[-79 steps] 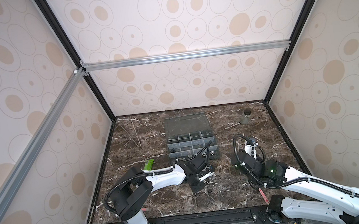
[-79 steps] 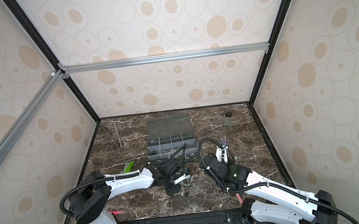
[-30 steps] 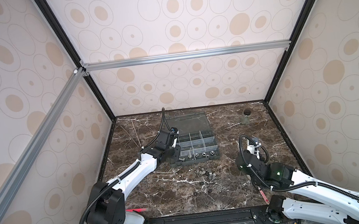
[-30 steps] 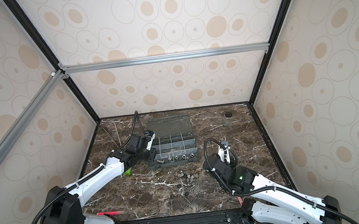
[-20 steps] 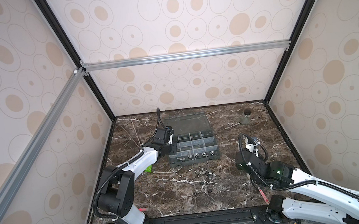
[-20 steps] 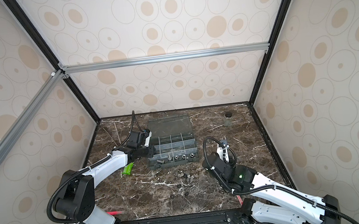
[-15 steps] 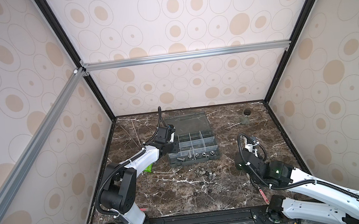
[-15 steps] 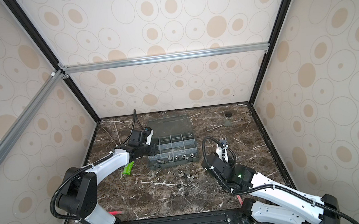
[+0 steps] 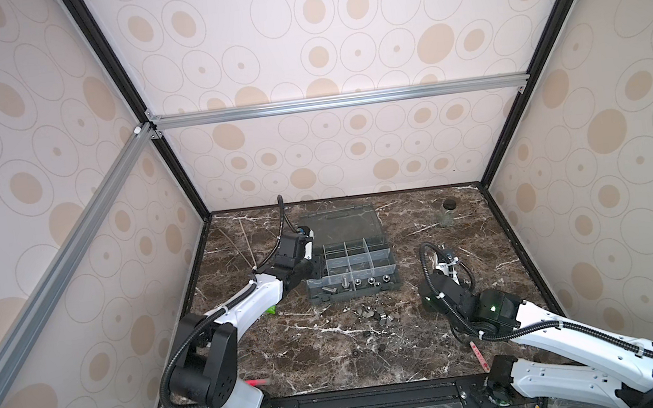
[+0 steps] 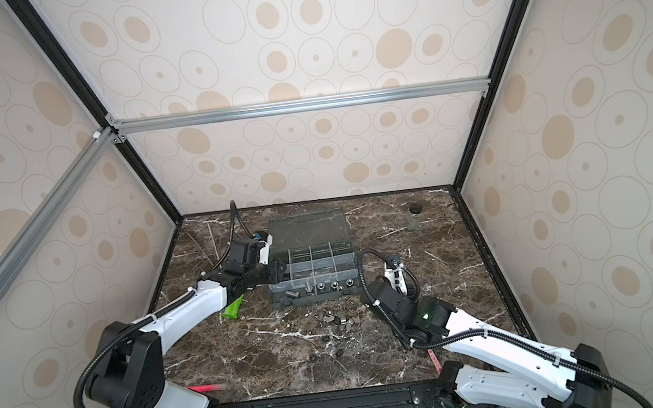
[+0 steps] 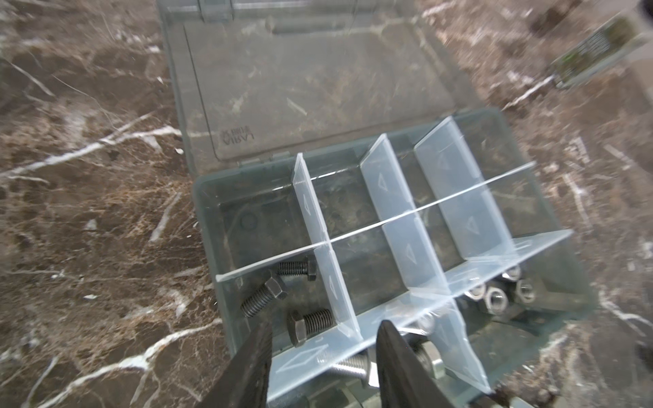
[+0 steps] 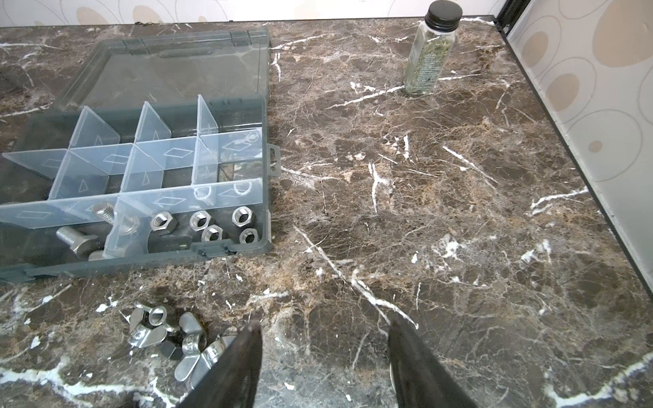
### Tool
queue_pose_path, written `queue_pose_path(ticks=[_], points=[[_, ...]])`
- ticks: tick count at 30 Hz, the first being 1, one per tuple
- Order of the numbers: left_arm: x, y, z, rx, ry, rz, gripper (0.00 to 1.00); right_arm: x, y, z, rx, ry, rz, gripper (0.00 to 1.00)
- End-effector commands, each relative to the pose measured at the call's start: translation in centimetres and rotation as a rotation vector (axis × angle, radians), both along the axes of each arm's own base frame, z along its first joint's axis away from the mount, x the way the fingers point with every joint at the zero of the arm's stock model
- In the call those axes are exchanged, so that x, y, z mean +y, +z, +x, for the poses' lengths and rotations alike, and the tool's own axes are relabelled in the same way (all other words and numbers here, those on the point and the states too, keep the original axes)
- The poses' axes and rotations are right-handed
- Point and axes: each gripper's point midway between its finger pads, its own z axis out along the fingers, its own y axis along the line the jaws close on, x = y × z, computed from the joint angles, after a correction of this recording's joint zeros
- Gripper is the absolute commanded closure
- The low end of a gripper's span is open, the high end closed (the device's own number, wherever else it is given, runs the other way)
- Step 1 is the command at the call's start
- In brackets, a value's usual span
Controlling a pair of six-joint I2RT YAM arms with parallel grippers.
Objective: Sort the screws and nuts into containers
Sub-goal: 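Carry the black bolt with the left gripper over the organizer's nearest compartments, then release the black bolt into a compartment while the right gripper lowers onto wing nuts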
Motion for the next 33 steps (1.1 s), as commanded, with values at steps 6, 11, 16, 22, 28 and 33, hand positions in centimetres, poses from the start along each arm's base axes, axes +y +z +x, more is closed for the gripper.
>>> queue_pose_path(ticks=[6, 11, 16, 22, 28, 33], points=[[0.5, 5.2, -1.4, -0.152, 0.042, -0.153, 0.52, 2.8, -2.3, 0.0, 0.098, 0.091, 0.020, 0.40], [0.9, 6.6, -2.3, -0.191, 0.031, -0.151, 0.51, 5.4, -4.3, -0.4, 0.195, 0.171, 0.060, 0.41], [1.5, 7.1, -3.0, -0.216, 0.041, -0.153, 0.51, 7.8, -6.3, -0.9, 0.297, 0.238, 0.094, 0.42], [1.4, 6.9, -3.7, -0.207, 0.035, -0.190, 0.51, 10.1, -7.5, -1.4, 0.329, 0.289, 0.112, 0.43], [1.7, 6.2, -4.6, -0.191, 0.050, -0.208, 0.51, 12.7, -8.6, -2.0, 0.377, 0.363, 0.085, 0.44], [2.0, 6.0, -5.3, -0.202, 0.053, -0.213, 0.51, 13.7, -8.8, -1.9, 0.393, 0.368, 0.055, 0.45]])
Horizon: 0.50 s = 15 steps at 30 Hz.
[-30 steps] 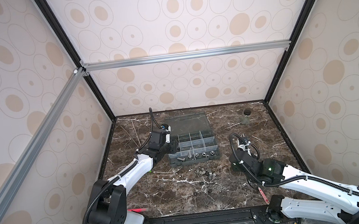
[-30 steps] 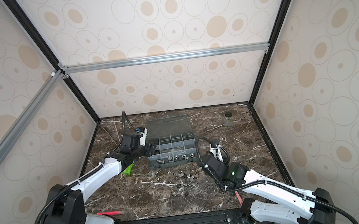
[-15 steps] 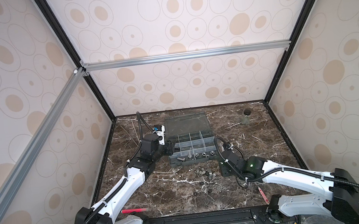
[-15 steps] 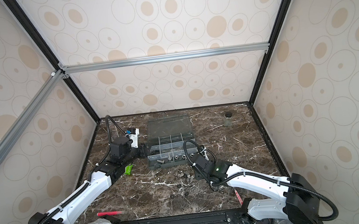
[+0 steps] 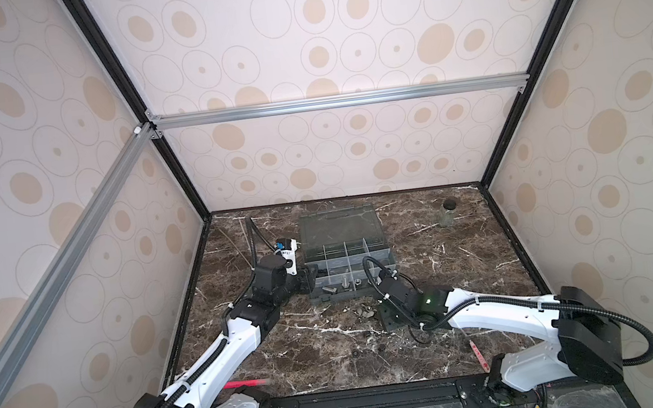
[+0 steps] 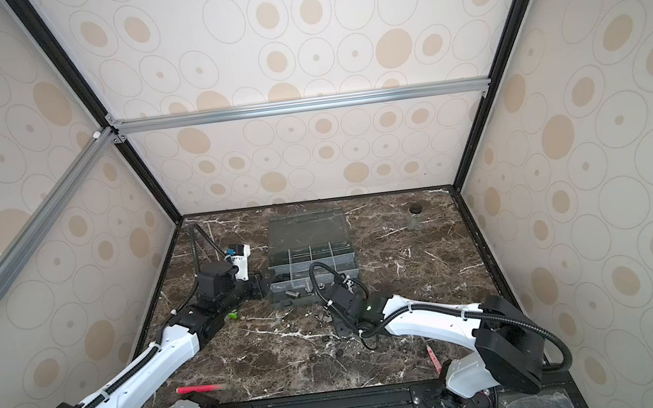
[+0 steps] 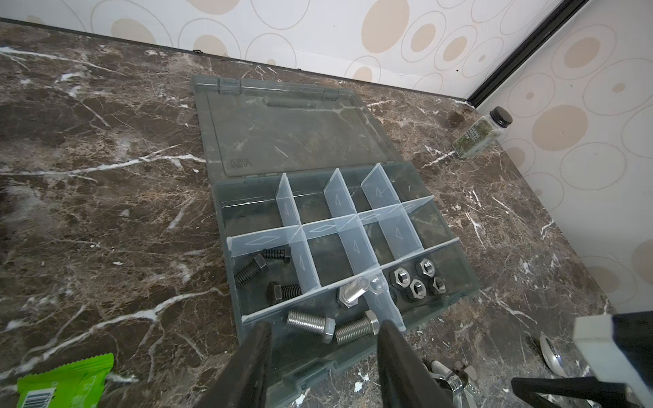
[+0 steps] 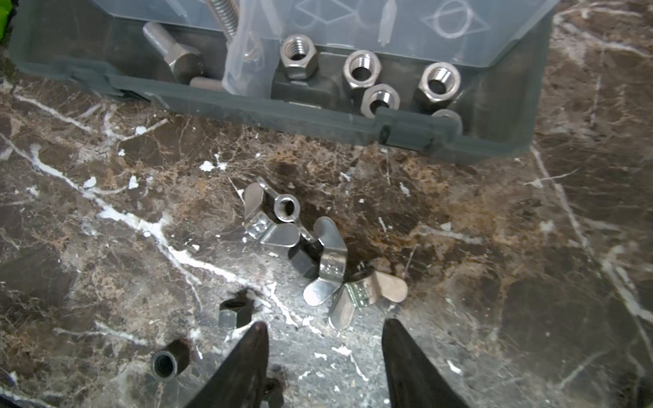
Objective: Sort the screws and nuts into containers
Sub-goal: 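Release the black bolt into a compartment while the right gripper lowers onto wing nuts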
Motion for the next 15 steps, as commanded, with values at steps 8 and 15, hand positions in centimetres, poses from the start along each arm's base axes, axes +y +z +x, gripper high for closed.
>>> queue_pose_path(ticks=[8, 15], points=[[-0.9, 0.8, 0.0, -0.027, -0.042, -0.055, 0.51, 1.1, -0.2, 0.9, -0.020, 0.033, -0.111, 0.56], [-1.1, 1.5, -0.6, -0.026, -0.074, -0.051, 0.51, 1.1, 0.4, 0.9, -0.048, 0.039, -0.135, 0.61]])
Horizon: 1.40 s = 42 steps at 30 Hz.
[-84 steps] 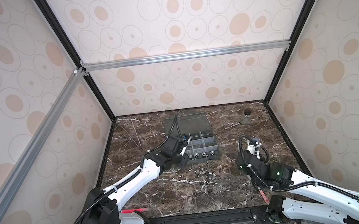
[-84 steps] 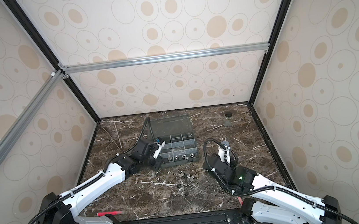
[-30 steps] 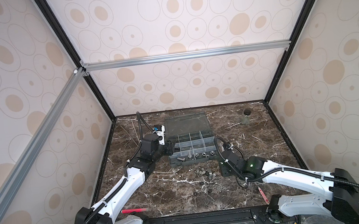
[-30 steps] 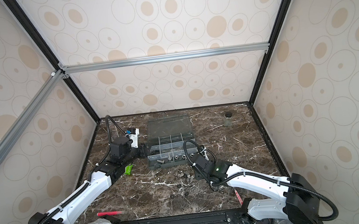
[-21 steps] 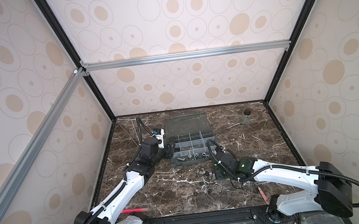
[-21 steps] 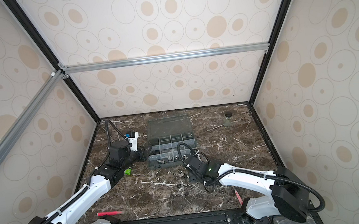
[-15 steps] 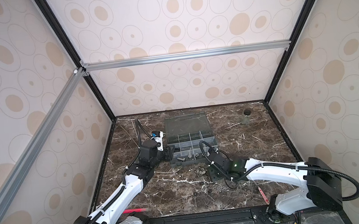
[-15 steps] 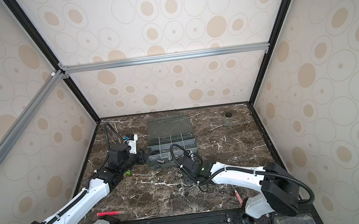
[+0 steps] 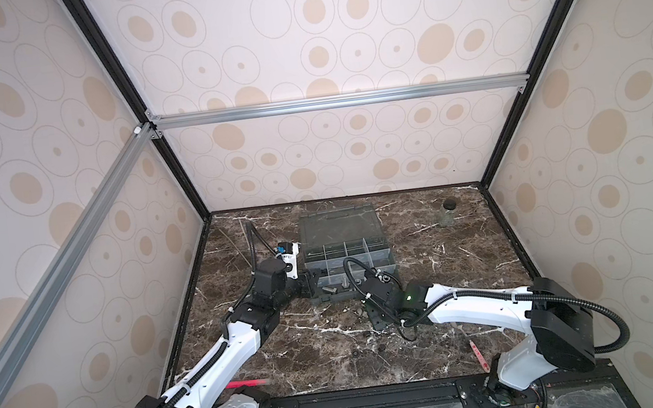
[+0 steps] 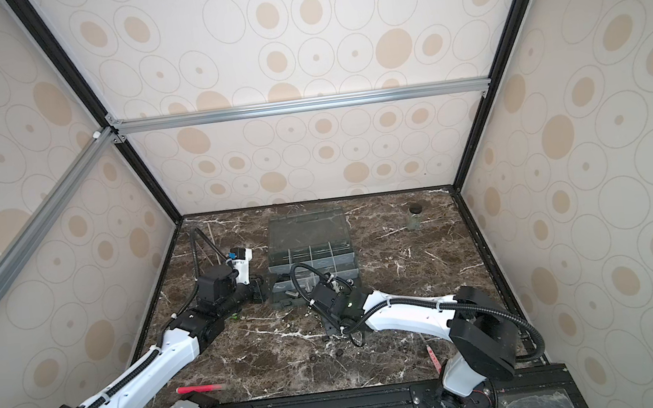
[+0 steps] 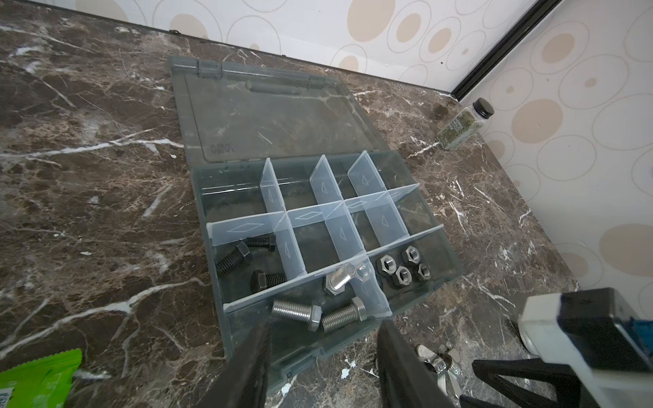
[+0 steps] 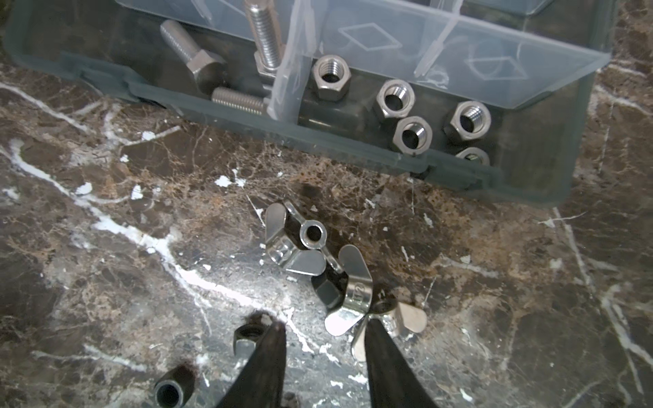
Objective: Sort the screws and nuts into containers
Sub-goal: 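Release the black bolt into a compartment while the right gripper lowers onto wing nuts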
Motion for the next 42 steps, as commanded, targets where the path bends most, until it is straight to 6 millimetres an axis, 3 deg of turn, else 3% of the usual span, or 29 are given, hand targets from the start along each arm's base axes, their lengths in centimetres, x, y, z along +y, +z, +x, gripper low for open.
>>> queue_pose_path(ticks=[1, 16, 26, 32, 42], points=[[-0.3, 2.3, 0.0, -0.056, -0.025, -0.025, 0.51, -1.0, 0.3, 0.0, -0.019, -0.007, -0.053, 0.61], [-0.3, 1.4, -0.4, -0.059, -0.008, -0.082, 0.50, -0.3, -0.6, -0.2, 0.017, 0.062, -0.098, 0.67], [-0.3, 1.3, 0.2, -0.049, 0.008, -0.088, 0.50, 1.4, -2.7, 0.0, 0.059, 0.074, -0.085, 0.70], [-0.1, 1.7, 0.7, -0.061, 0.023, -0.072, 0.50, 1.1, -3.4, 0.3, 0.068, 0.047, -0.128, 0.70], [0.0, 0.4, 0.6, -0.033, 0.031, -0.066, 0.49, 0.4, -4.5, 0.0, 0.085, 0.034, -0.148, 0.70]])
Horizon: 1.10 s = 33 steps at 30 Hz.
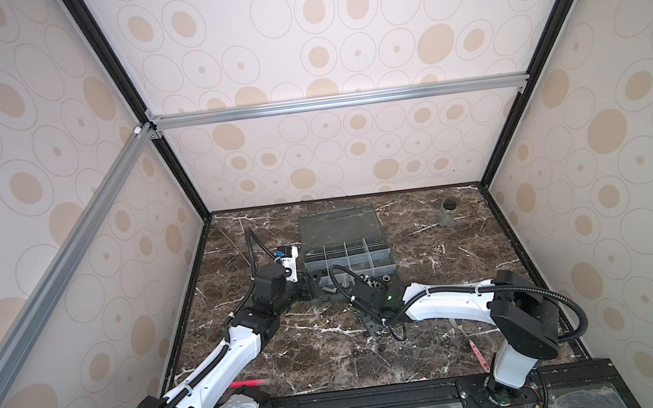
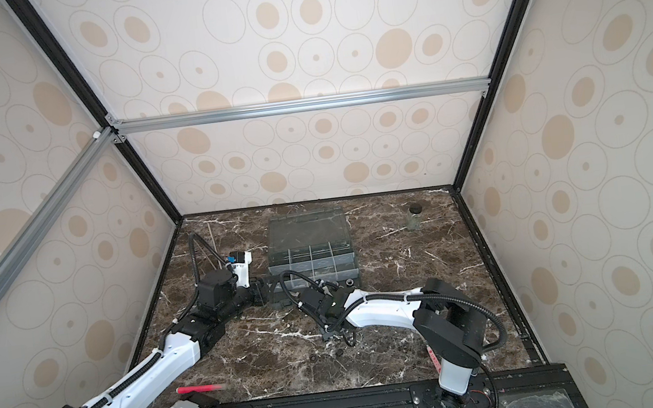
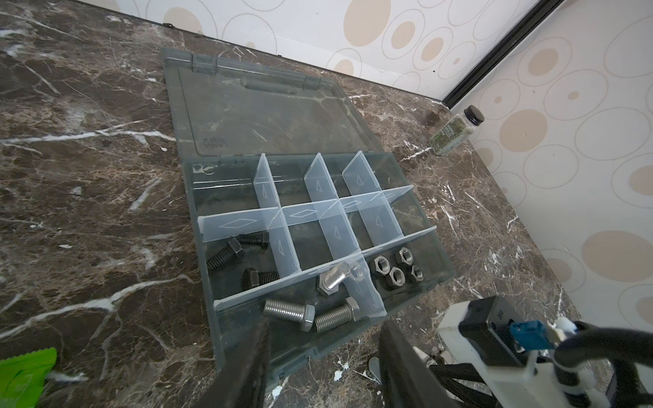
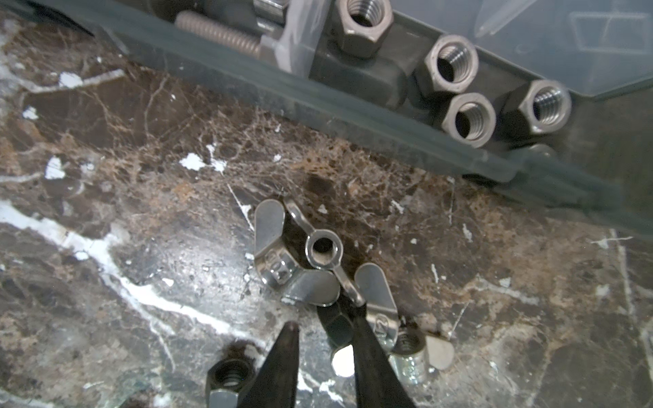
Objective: Sort the screws and nuts into containers
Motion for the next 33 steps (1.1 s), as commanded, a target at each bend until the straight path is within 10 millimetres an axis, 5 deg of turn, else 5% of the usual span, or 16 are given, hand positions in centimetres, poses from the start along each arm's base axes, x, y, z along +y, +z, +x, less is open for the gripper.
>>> queue_pose_path(ticks=[1, 16, 33], points=[[0.1, 1.1, 0.7, -0.029, 0.016, -0.019, 0.49, -0.5, -0.6, -0.2, 0.010, -0.025, -0.021, 0.70], [0.2, 0.8, 0.1, -0.015, 0.019, -0.038, 0.49, -1.0, -1.0, 0.3, 0.000, -0.017, -0.082, 0.68], [0.3, 0.5, 0.3, -0.011, 0.028, -0.038, 0.49, 0.7, -2.0, -0.8, 0.071, 0.038, -0.063, 0.75]])
